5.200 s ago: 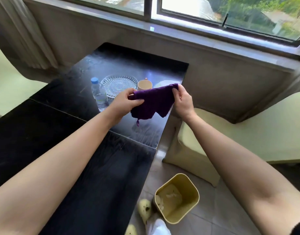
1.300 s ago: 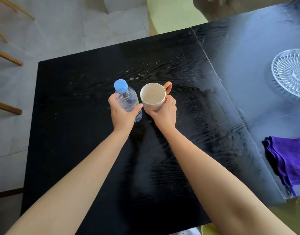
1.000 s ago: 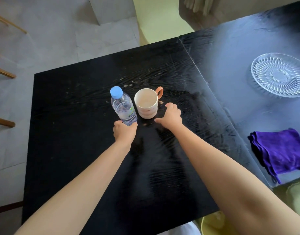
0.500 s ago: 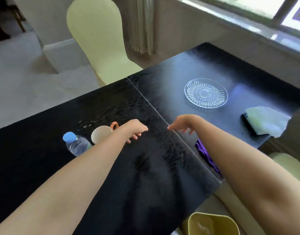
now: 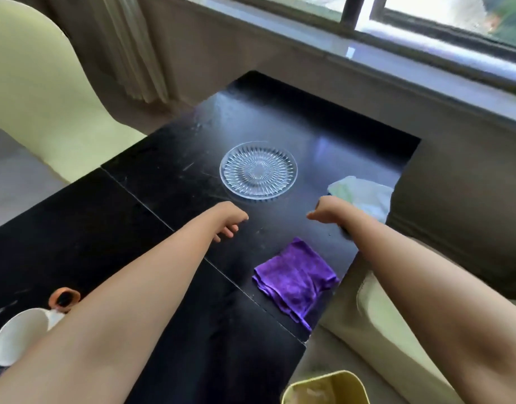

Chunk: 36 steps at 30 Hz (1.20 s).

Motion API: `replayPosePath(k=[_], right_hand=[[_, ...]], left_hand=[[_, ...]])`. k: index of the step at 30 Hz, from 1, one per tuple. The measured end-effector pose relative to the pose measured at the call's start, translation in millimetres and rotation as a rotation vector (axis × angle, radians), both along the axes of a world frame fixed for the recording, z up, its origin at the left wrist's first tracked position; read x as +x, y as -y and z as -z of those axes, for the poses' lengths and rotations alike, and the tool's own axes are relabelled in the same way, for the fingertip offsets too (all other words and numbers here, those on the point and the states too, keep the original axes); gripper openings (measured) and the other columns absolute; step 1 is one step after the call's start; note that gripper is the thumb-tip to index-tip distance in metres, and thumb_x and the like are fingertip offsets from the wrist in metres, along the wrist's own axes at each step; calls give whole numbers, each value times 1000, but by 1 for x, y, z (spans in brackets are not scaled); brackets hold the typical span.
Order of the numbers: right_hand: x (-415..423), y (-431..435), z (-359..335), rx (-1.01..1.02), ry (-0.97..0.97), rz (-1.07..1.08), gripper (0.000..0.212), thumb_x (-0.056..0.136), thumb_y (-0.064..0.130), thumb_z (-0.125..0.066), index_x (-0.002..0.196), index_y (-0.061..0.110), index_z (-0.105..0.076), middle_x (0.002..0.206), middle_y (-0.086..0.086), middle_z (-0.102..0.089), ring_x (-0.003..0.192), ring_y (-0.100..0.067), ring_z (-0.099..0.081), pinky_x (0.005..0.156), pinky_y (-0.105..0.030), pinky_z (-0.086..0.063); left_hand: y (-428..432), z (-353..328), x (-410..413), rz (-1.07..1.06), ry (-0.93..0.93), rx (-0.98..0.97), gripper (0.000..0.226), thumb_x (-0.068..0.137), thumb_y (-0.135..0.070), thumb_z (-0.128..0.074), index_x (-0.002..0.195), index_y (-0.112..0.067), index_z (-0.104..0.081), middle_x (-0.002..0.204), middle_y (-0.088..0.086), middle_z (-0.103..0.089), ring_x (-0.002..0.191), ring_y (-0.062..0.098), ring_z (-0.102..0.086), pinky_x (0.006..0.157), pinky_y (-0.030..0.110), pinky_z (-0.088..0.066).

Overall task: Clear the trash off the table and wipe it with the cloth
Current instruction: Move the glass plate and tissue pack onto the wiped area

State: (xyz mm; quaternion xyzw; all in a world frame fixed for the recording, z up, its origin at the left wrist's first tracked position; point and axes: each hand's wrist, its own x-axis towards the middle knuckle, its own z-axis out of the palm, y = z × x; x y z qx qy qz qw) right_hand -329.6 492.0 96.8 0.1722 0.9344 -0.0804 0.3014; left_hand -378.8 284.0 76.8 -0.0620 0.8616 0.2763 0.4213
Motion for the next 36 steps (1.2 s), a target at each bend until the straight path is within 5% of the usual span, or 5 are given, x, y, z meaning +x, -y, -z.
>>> replayPosePath(k=[5, 11, 17, 27, 36], right_hand=[[-15, -70, 44, 50, -199, 154, 35, 88, 24, -55, 114, 0, -58, 119, -19, -64, 102, -34, -59, 76, -34, -43], [-18, -122, 82, 251, -242, 234, 81, 77, 56, -65, 137, 9, -36, 138, -16, -43, 129, -35, -40, 103, -42, -36], [-27, -144, 115, 118, -138, 348, 104, 69, 63, -69, 148, 20, -17, 141, -16, -34, 129, -38, -38, 104, -46, -35], [-31, -143, 121, 122, -255, 314, 76, 79, 43, -66, 137, 11, -29, 131, -16, -42, 119, -41, -45, 95, -46, -39], [-45, -96, 93, 17, -414, 242, 64, 79, 37, -63, 132, 12, -36, 127, -14, -46, 114, -39, -47, 93, -44, -39]], left_hand=[[-27, 42, -37, -179, 28, 113, 39, 93, -26, -49, 127, -7, -48, 110, 10, -55, 96, 23, -56, 84, 42, -47], [-45, 86, -73, -557, 58, 390, 43, 92, -15, -54, 132, -2, -44, 111, 15, -46, 122, 34, -52, 89, 44, -48], [-66, 113, -97, -836, 26, 561, 44, 93, -5, -49, 135, 1, -38, 134, 22, -45, 125, 34, -51, 95, 45, -49], [-74, 129, -108, -1079, -21, 616, 36, 90, 3, -45, 126, 2, -50, 81, 13, -55, 60, 14, -51, 35, 15, -43], [-21, 106, -60, -1121, -181, 660, 44, 86, 5, -36, 126, -5, -51, 111, 15, -64, 79, 23, -67, 55, 31, -55]])
